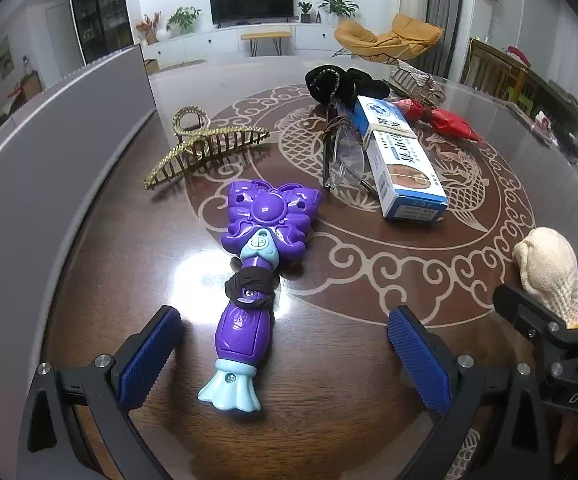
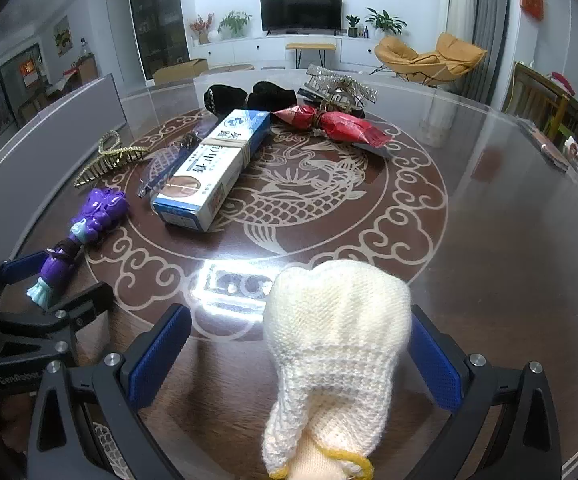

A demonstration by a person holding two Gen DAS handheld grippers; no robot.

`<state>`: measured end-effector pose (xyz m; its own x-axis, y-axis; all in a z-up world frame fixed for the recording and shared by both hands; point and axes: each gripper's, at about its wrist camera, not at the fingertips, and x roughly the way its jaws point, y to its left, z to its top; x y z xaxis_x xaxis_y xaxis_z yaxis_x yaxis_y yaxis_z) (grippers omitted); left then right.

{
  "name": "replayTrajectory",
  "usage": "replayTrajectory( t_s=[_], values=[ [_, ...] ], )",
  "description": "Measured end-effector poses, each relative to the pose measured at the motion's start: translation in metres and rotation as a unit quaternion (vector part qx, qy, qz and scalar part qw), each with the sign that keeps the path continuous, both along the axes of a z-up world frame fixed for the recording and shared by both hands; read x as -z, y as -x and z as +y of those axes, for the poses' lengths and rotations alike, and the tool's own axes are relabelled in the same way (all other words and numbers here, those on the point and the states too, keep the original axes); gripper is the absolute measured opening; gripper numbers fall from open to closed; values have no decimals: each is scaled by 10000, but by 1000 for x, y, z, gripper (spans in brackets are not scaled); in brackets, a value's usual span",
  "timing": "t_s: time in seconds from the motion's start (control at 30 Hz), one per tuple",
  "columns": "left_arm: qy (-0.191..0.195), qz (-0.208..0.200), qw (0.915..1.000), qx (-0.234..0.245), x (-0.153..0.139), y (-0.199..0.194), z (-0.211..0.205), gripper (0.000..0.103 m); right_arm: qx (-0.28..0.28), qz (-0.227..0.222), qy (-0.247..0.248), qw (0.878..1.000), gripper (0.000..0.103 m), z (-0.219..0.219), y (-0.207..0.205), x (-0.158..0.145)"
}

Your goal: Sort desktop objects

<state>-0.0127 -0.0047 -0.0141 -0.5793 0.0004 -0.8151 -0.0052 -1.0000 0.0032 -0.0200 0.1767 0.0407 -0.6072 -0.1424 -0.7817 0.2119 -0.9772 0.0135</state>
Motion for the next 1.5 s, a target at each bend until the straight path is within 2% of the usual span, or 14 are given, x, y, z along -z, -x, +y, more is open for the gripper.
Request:
replayTrajectory(
  t_s=[0.33,1.5],
  values=[
    [4,28,10000,-4,0,0,2,103,73,-209,-65,9997,103,1,8,5],
    [-4,34,10000,-10,2,0,2,103,71,-208,-157,9996,103,-2,8,7]
  ],
)
